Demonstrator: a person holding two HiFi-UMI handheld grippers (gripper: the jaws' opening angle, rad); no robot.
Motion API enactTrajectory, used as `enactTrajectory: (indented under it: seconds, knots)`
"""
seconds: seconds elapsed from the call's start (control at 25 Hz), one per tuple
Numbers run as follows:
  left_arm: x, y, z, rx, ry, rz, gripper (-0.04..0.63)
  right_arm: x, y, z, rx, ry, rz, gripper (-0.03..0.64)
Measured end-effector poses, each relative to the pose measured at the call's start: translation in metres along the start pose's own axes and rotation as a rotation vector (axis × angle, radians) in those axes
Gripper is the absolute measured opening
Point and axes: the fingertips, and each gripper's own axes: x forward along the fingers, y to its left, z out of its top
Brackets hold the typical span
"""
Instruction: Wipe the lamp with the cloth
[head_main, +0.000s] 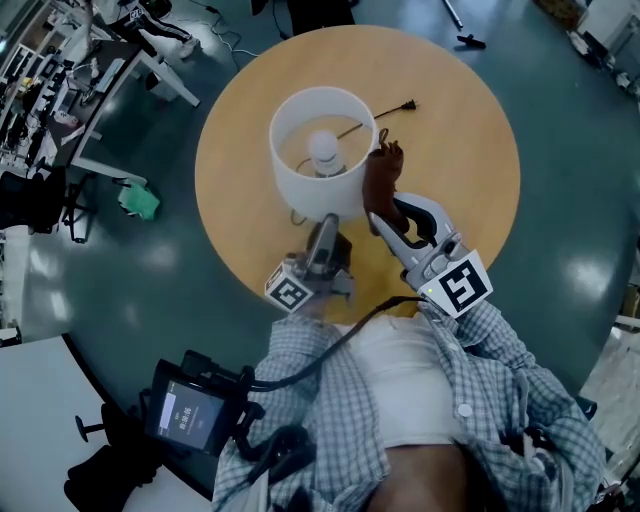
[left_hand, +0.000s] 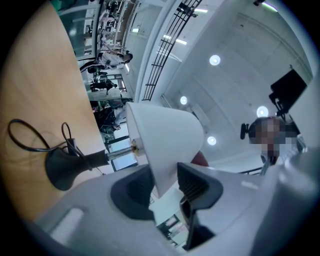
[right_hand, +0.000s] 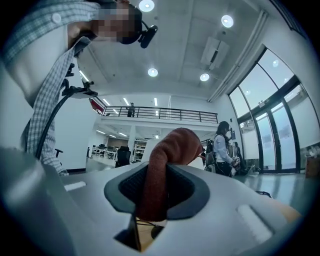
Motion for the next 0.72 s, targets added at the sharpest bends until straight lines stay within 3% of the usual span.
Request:
enactTrajectory:
  seconds: [0.48, 0.72]
  knots:
    - [0.005, 0.006, 0.001, 0.018, 0.009, 0.000, 0.138, 0.055, 0.081, -0.009, -0.238, 0.138, 0.209, 0.091]
    - [0.008, 0.008, 0.002, 0.020, 0.010, 0.003, 0.138, 0.082, 0.085, -0.009, -0.236, 0.175, 0.217, 0.091]
